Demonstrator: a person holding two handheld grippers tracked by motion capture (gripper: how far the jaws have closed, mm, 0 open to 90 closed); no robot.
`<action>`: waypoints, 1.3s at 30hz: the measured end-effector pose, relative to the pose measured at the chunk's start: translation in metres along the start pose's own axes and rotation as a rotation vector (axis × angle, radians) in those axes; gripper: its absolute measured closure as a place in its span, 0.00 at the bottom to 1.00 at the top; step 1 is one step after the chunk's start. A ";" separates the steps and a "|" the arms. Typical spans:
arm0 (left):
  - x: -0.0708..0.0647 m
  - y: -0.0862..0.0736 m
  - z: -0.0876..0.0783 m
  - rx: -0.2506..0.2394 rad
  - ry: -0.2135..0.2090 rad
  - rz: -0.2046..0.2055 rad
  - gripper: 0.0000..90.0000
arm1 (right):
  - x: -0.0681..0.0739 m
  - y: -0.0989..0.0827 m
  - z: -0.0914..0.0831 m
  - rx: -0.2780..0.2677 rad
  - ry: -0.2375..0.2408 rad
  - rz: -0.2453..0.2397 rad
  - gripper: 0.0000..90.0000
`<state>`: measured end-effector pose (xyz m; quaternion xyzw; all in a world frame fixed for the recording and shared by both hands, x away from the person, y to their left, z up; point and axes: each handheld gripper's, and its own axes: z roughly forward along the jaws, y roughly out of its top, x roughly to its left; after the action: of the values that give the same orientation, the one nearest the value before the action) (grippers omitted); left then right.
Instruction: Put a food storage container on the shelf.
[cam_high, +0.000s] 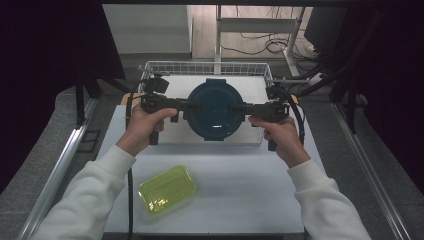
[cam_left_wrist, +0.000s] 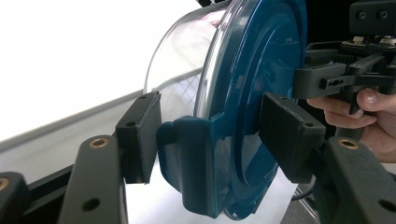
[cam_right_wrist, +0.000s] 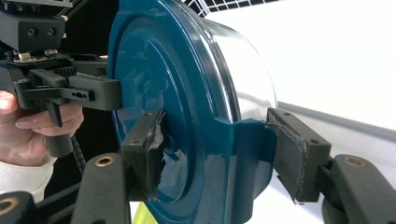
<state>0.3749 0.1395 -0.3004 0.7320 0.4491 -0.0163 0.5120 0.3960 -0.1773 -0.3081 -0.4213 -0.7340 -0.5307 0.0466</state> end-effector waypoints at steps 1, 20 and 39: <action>0.000 0.002 0.000 -0.004 0.000 -0.001 0.44 | 0.000 0.002 0.000 -0.001 0.000 -0.003 0.43; 0.010 0.044 0.001 -0.010 -0.002 -0.008 0.45 | -0.005 0.049 0.002 0.012 -0.006 -0.019 0.43; 0.053 0.068 0.022 0.012 -0.003 -0.093 0.44 | -0.039 0.080 0.034 0.065 -0.004 0.061 0.43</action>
<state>0.4616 0.1514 -0.2868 0.7136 0.4816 -0.0439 0.5069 0.4875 -0.1651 -0.2836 -0.4429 -0.7376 -0.5042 0.0752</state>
